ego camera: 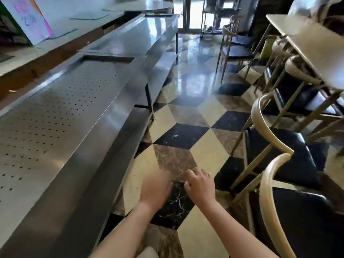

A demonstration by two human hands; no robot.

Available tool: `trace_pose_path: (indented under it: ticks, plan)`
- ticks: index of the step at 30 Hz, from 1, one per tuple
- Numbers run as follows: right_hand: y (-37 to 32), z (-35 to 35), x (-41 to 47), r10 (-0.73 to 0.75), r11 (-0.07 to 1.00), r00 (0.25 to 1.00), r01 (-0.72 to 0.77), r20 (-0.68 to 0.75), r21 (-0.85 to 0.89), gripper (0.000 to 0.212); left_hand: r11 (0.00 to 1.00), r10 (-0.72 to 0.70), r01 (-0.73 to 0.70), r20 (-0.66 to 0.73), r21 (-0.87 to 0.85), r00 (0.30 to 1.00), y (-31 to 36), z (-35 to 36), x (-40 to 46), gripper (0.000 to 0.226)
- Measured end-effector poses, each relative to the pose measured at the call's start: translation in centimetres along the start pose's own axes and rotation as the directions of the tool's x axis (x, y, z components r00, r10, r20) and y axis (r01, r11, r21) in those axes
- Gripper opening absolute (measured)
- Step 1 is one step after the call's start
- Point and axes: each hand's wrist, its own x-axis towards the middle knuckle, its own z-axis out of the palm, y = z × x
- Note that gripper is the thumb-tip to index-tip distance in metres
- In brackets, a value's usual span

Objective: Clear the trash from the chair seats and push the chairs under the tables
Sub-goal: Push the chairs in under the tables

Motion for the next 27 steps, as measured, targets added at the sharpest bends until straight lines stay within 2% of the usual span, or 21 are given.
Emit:
trace_pose_path:
  ticks: [6, 11, 20, 27]
  plan:
    - [-3.9, -0.1, 7.5, 0.146, 0.989, 0.987, -0.148, -0.063, -0.018, 0.025, 0.989, 0.141, -0.143, 0.043, 0.047, 0.989, -7.4, -1.8, 8.8, 0.043]
    - [-4.4, -0.2, 11.8, 0.288, 0.954, 0.956, -0.291, -0.050, -0.071, 0.025, 0.974, 0.220, -0.223, 0.062, 0.044, 0.974, -8.3, -2.2, 15.6, 0.046]
    - [3.6, -1.2, 21.6, 0.435, 0.886, 0.891, -0.449, -0.130, -0.118, 0.029, 0.916, 0.396, -0.400, 0.073, 0.046, 0.915, -4.3, -1.9, 30.3, 0.043]
    - [15.2, -9.0, 30.8, 0.543, 0.797, 0.780, -0.596, -0.311, -0.100, 0.027, 0.794, 0.608, -0.606, -0.051, 0.051, 0.792, 6.5, -7.0, 46.6, 0.042]
